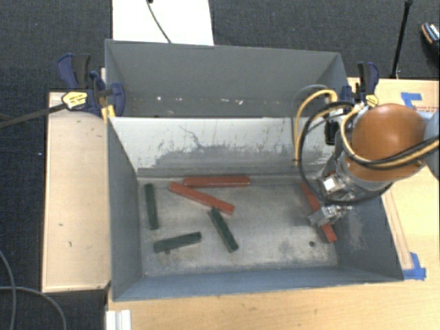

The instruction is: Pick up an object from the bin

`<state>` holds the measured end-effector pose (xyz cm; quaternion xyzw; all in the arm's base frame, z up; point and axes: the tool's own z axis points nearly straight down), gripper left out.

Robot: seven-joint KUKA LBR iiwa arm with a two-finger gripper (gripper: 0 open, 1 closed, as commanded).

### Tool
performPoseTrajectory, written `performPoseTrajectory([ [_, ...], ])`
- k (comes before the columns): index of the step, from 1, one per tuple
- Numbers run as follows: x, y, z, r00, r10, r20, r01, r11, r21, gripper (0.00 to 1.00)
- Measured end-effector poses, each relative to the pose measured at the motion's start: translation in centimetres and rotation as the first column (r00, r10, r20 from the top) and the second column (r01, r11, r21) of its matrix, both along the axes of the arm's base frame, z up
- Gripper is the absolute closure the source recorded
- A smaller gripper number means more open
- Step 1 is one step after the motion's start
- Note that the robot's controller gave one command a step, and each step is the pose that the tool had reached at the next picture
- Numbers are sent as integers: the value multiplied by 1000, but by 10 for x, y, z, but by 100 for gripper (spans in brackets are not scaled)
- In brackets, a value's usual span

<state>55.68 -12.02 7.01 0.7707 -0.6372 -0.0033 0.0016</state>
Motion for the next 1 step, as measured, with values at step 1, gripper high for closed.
performPoseTrajectory([
  [1, -8, 39, 162, 1000, 13, 16, -13, 1000, -1, 100],
])
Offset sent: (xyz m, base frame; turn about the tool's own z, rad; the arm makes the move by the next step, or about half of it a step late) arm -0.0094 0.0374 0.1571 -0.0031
